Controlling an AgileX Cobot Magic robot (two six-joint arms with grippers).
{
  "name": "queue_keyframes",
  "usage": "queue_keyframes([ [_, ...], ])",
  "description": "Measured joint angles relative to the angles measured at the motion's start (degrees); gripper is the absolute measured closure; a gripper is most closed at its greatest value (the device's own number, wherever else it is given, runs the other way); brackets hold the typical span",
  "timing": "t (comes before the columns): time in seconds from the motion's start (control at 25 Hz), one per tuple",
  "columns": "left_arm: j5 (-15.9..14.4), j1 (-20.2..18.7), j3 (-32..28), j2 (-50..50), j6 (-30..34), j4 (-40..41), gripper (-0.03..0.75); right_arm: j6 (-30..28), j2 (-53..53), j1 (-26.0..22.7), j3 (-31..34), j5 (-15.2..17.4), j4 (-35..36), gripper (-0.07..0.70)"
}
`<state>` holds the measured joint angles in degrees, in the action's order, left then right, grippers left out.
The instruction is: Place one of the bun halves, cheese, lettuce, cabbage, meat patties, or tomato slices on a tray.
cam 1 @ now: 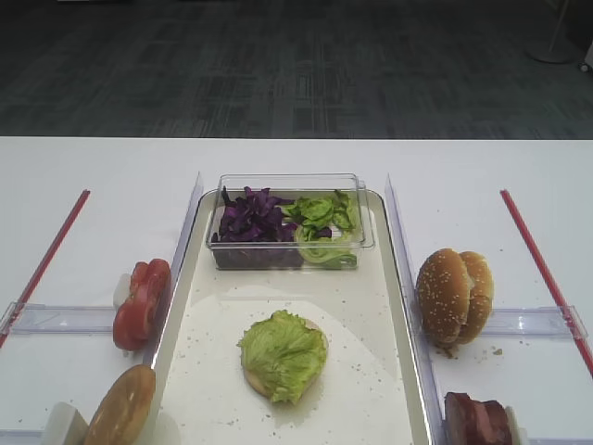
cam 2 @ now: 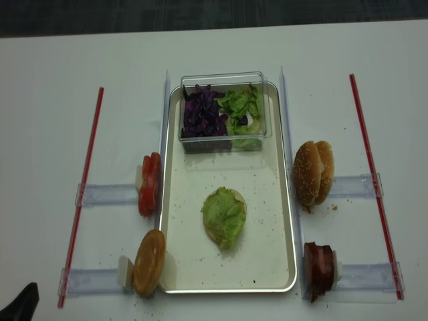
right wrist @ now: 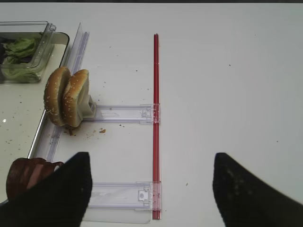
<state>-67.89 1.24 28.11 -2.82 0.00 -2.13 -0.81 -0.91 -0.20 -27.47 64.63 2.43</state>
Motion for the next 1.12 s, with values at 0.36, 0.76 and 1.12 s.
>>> queue_keyframes([
  [0.36,0.00,0.00,0.00,0.00,0.00,0.00,0.296,0.00,0.00,0.00,0.00,0.00,0.00,0.078],
  [0.76,0.00,0.00,0.00,0.00,0.00,0.00,0.296,0.00,0.00,0.00,0.00,0.00,0.00,0.079],
  [1.12,0.00,0.00,0.00,0.00,0.00,0.00,0.296,0.00,0.00,0.00,0.00,0.00,0.00,0.079],
])
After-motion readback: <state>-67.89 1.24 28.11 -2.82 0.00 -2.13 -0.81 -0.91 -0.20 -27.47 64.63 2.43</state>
